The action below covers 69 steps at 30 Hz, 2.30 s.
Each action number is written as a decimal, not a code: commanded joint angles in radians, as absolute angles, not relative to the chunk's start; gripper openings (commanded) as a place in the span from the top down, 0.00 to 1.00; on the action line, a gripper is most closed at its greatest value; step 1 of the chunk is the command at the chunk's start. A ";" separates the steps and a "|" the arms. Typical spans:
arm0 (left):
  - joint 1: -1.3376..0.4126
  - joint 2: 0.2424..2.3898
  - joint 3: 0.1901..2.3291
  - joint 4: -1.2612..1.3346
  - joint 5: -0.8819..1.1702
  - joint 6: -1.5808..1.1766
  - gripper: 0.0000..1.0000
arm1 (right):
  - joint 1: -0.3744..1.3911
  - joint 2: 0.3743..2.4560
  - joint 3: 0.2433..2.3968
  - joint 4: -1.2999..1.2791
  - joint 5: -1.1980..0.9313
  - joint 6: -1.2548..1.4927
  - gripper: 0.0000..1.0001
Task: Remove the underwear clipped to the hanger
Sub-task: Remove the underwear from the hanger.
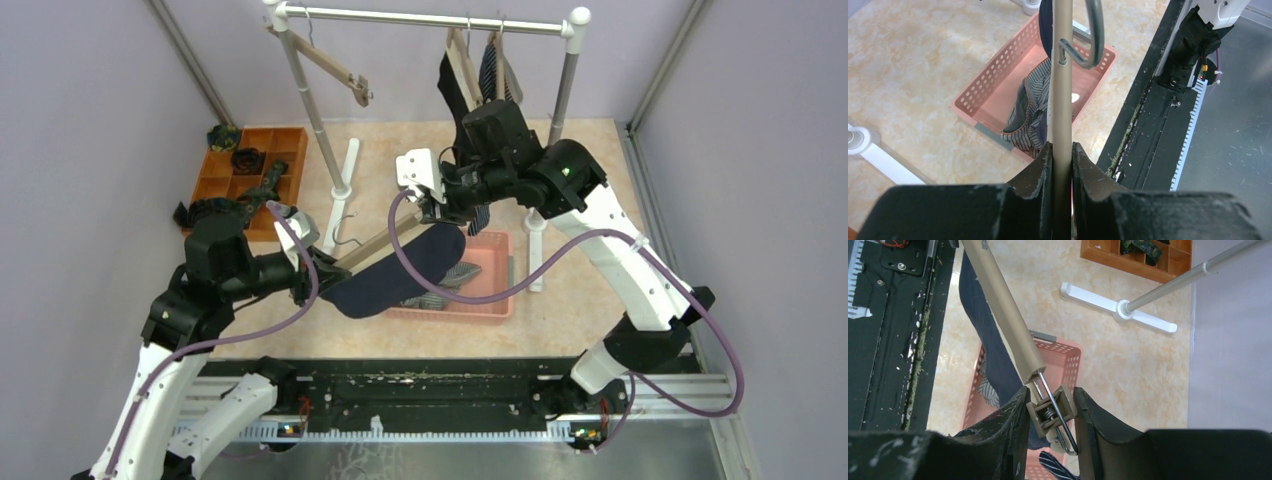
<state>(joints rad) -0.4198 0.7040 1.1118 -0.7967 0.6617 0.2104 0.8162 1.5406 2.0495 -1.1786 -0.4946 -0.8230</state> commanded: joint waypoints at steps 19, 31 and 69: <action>-0.420 0.699 1.111 -0.741 0.680 0.207 1.00 | 0.834 1.474 2.044 -1.150 -0.604 -0.842 0.40; -0.419 0.686 1.107 -0.742 0.672 0.209 1.00 | 0.834 1.492 2.035 -1.161 -0.614 -0.849 0.93; -0.420 0.564 0.986 -0.126 0.704 -0.142 1.00 | 0.820 0.847 0.931 0.518 -0.250 -0.099 0.01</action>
